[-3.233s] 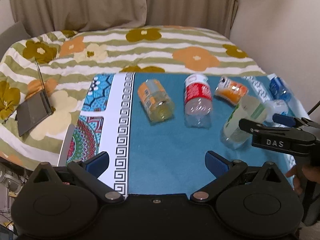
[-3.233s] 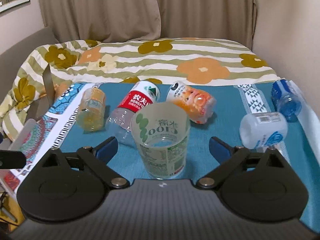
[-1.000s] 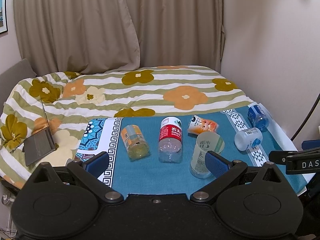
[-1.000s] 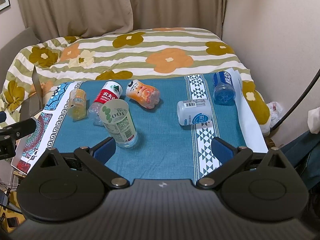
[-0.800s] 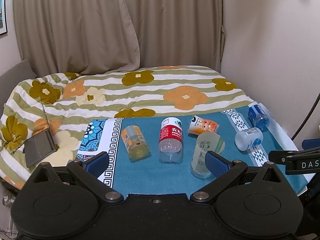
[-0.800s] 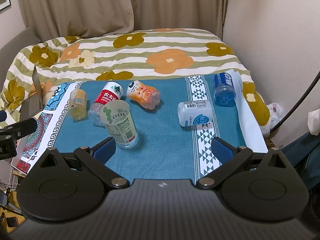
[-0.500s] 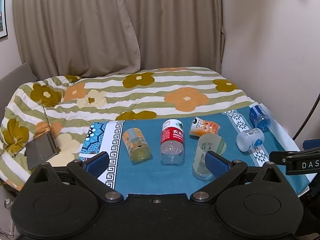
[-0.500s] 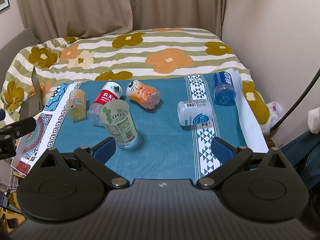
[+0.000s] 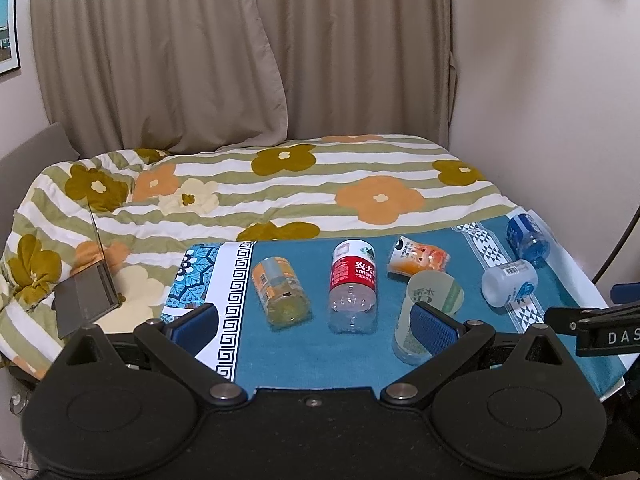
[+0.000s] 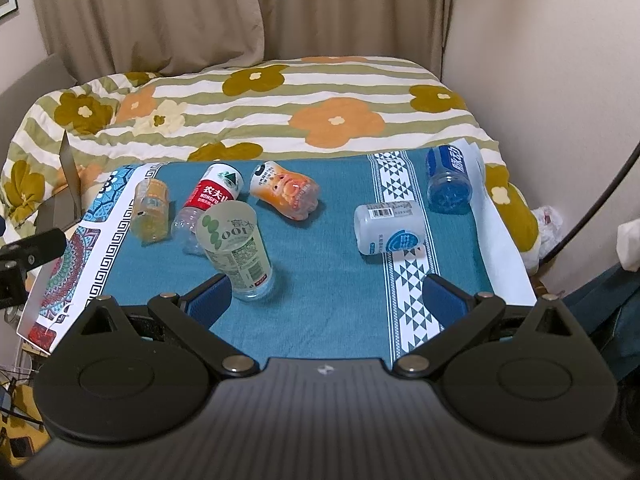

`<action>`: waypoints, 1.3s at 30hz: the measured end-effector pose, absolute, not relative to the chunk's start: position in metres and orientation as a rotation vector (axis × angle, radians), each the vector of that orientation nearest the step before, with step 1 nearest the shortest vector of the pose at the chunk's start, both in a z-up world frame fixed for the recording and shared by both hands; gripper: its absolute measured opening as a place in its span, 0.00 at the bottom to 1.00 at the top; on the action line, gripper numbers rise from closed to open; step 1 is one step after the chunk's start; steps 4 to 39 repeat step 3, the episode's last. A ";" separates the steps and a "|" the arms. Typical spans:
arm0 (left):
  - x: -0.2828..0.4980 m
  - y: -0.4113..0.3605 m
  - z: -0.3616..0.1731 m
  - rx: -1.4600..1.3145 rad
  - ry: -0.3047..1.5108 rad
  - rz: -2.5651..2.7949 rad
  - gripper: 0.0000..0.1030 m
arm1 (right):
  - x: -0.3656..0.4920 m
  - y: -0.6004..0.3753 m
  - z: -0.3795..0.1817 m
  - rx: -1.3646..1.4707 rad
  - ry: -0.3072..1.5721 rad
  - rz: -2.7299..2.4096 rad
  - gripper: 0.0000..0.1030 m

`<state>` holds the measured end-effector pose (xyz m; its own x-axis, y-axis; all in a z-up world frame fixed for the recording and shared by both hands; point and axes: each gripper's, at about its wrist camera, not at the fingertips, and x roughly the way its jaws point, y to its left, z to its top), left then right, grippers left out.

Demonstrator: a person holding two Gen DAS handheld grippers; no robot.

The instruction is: Flip cup upright

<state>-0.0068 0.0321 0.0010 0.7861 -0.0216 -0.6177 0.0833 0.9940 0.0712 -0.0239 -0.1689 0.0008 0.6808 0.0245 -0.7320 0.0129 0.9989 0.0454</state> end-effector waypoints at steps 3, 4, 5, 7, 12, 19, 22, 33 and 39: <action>-0.007 0.036 0.001 0.093 0.657 -0.047 1.00 | -0.020 -0.163 -0.004 0.056 0.795 0.043 1.00; -0.007 0.036 0.001 0.093 0.657 -0.047 1.00 | -0.020 -0.163 -0.004 0.056 0.795 0.043 1.00; -0.007 0.036 0.001 0.093 0.657 -0.047 1.00 | -0.020 -0.163 -0.004 0.056 0.795 0.043 1.00; -0.007 0.036 0.001 0.093 0.657 -0.047 1.00 | -0.020 -0.163 -0.004 0.056 0.795 0.043 1.00; -0.007 0.036 0.001 0.093 0.657 -0.047 1.00 | -0.020 -0.163 -0.004 0.056 0.795 0.043 1.00; -0.007 0.036 0.001 0.093 0.657 -0.047 1.00 | -0.020 -0.163 -0.004 0.056 0.795 0.043 1.00; -0.007 0.036 0.001 0.093 0.657 -0.047 1.00 | -0.020 -0.163 -0.004 0.056 0.795 0.043 1.00; -0.007 0.036 0.001 0.093 0.657 -0.047 1.00 | -0.020 -0.163 -0.004 0.056 0.795 0.043 1.00; -0.007 0.036 0.001 0.093 0.657 -0.047 1.00 | -0.020 -0.163 -0.004 0.056 0.795 0.043 1.00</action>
